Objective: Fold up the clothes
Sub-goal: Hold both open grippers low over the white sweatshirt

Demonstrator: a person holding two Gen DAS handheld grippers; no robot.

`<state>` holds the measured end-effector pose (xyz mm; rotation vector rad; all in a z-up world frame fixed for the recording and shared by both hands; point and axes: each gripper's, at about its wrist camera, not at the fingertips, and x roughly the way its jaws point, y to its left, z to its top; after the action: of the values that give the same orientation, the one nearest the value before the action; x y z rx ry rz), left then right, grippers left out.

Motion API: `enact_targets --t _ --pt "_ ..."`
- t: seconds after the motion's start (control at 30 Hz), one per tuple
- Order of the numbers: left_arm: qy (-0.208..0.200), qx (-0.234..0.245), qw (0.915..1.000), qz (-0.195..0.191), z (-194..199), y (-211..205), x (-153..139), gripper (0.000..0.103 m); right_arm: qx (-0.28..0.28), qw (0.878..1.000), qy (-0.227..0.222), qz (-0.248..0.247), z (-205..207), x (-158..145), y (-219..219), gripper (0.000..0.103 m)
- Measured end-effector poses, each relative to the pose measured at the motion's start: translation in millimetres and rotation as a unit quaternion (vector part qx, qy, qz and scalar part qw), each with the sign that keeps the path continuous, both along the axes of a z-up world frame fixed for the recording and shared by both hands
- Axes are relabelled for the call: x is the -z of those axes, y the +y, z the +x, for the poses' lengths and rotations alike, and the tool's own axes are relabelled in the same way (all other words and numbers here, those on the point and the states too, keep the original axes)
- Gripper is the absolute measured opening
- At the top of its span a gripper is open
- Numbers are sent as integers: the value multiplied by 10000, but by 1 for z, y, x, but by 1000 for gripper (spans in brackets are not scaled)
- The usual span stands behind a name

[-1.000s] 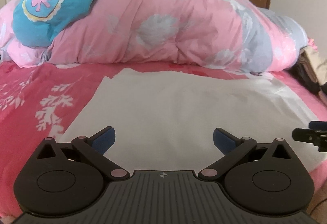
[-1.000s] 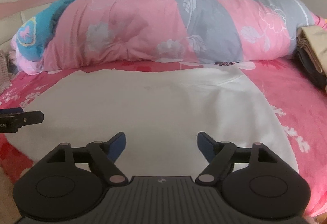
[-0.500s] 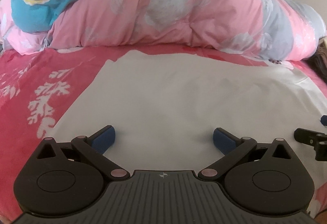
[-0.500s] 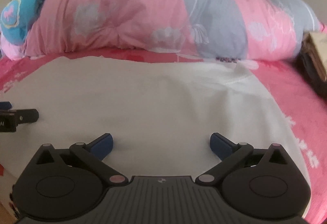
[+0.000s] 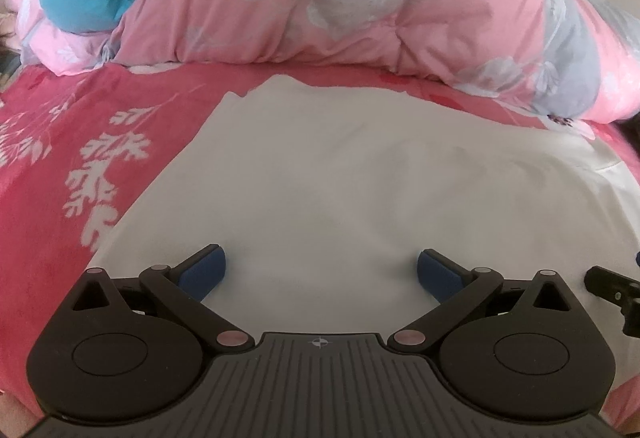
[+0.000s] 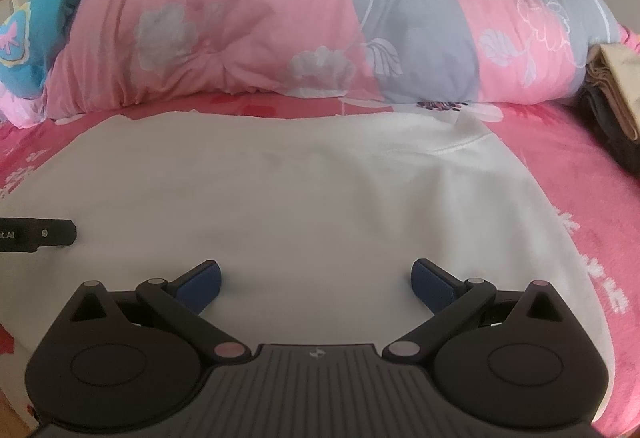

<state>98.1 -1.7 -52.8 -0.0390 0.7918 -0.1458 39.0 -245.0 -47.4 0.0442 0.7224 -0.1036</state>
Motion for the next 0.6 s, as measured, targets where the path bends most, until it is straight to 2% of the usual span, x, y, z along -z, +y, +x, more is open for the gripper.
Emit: enact_targets --t 0.1,0.3,0.6 --pt "9 4 10000 22 0 -1 0 103 -52 9999 41 -106 1 -4 2 103" --pt "58 -21 10000 27 2 -2 0 103 -173 9996 -205 -100 16 -19 10 103" --pt "89 -26 10000 16 2 -1 0 103 -161 9989 -218 -385 54 -8 24 103"
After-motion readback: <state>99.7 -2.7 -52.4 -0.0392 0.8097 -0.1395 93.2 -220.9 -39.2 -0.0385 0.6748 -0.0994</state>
